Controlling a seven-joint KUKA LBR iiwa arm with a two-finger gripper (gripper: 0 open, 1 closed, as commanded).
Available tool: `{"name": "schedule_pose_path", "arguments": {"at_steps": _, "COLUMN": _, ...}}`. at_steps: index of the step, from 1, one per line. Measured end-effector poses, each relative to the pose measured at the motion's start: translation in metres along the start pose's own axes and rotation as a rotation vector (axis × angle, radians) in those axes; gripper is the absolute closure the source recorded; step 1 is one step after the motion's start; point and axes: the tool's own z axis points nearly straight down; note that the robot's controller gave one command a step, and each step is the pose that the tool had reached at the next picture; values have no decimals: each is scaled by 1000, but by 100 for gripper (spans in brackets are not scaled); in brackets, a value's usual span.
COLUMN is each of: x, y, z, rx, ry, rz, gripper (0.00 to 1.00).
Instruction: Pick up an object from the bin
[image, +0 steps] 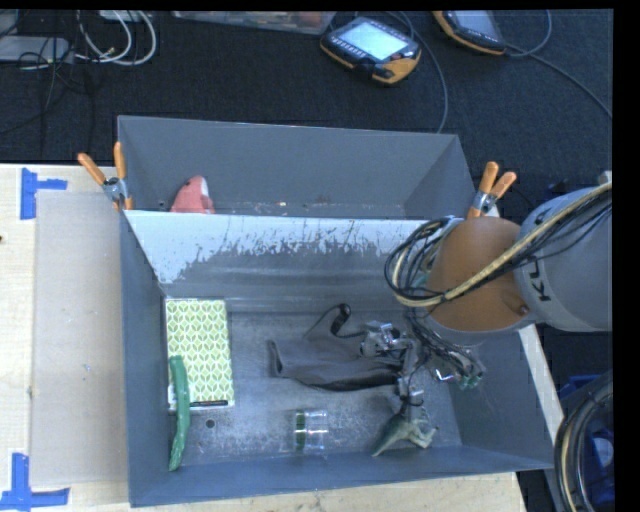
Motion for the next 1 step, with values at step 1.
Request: {"name": "schedule_pose_path", "arguments": {"at_steps": 1, "x": -11, "y": -13, "z": -1, "rx": 1, "ry": -3, "rz": 57, "gripper": 100}}
